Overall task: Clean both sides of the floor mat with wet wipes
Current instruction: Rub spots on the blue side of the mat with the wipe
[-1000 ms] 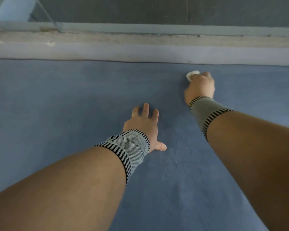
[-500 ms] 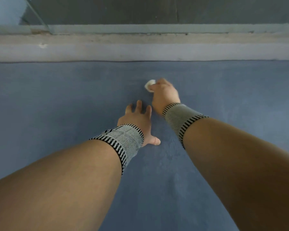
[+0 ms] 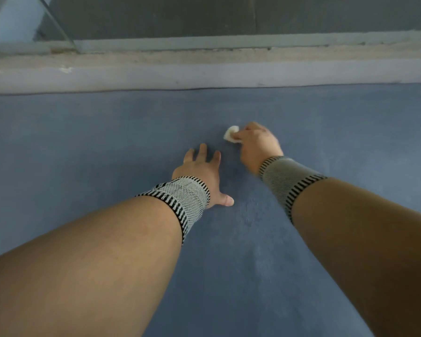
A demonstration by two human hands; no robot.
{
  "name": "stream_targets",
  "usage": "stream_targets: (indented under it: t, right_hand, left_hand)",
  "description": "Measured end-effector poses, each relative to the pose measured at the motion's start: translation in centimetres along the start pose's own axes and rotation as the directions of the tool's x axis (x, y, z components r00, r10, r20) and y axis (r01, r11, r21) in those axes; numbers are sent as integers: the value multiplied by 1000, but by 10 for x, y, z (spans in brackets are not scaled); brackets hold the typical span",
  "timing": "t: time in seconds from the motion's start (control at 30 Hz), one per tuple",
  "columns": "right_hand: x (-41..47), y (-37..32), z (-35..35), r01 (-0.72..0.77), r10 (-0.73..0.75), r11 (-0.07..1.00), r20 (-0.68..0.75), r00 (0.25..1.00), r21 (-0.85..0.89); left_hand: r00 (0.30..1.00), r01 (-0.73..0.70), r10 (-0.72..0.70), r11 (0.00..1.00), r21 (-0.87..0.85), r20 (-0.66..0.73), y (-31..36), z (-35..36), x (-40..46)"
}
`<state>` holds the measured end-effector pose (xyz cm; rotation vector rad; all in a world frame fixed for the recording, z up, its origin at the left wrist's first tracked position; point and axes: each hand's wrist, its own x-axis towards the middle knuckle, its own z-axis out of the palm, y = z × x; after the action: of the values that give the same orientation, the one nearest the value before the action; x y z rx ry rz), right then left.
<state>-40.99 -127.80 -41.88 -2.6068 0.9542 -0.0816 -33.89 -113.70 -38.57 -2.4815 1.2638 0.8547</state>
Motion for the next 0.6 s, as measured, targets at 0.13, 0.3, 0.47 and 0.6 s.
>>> stream_targets:
  t: [0.13,0.3,0.47,0.6]
  right_hand:
    - [-19,51,-20,-421,430,902,-122,894,95]
    - [-24,-33,11,24,-27,986,15,1000,167]
    - [-37,36,-7,-240,240,971,-146,960,14]
    - [-47,-4,3,-125,127,990,-29,991,59]
  left_hand:
    - [1000,8,-8,1000,-8,-6,0,1,0]
    - [1000,8,-8,999,-54,3,1,-1,-1]
    - [995,23,-27,999,-45,-99,-3,5,1]
    - [992,-6,3,1000,-28,-130,-4,6,6]
